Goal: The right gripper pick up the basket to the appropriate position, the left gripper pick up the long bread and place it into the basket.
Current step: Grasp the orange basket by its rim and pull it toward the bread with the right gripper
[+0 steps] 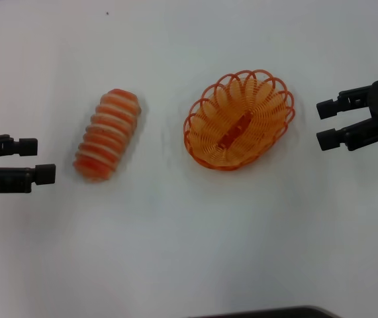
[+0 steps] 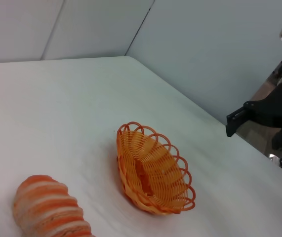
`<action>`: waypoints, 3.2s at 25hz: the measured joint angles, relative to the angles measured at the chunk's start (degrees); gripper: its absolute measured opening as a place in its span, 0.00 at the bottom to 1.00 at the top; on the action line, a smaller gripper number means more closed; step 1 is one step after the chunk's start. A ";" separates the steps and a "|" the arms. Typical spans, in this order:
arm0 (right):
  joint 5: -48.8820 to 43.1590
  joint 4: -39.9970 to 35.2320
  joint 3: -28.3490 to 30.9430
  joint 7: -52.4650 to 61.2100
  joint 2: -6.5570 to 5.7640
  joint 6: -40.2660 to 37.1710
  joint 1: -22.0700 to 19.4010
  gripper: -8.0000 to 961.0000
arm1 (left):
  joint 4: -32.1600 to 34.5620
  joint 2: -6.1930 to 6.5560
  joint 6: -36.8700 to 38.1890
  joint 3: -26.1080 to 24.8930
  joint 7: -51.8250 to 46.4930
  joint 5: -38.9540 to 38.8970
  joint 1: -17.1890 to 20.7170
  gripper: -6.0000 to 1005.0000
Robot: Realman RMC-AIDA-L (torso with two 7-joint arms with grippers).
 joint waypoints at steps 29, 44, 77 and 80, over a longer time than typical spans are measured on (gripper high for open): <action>-16.24 -15.03 2.02 32.28 2.86 2.85 18.60 0.91 | 0.51 0.29 0.61 0.49 -2.29 0.11 -1.56 0.87; -37.12 -3.42 -15.49 40.63 9.16 27.05 23.08 0.89 | 0.20 0.01 0.58 0.48 -2.39 1.56 -2.62 0.87; -37.93 3.23 -19.00 40.22 11.16 35.63 22.84 0.40 | 0.06 -0.33 0.76 0.27 -2.40 1.58 -2.16 0.87; -36.73 3.13 -17.87 40.08 10.99 35.43 21.87 0.26 | 0.13 -0.32 0.77 0.34 -2.55 1.58 -2.17 0.87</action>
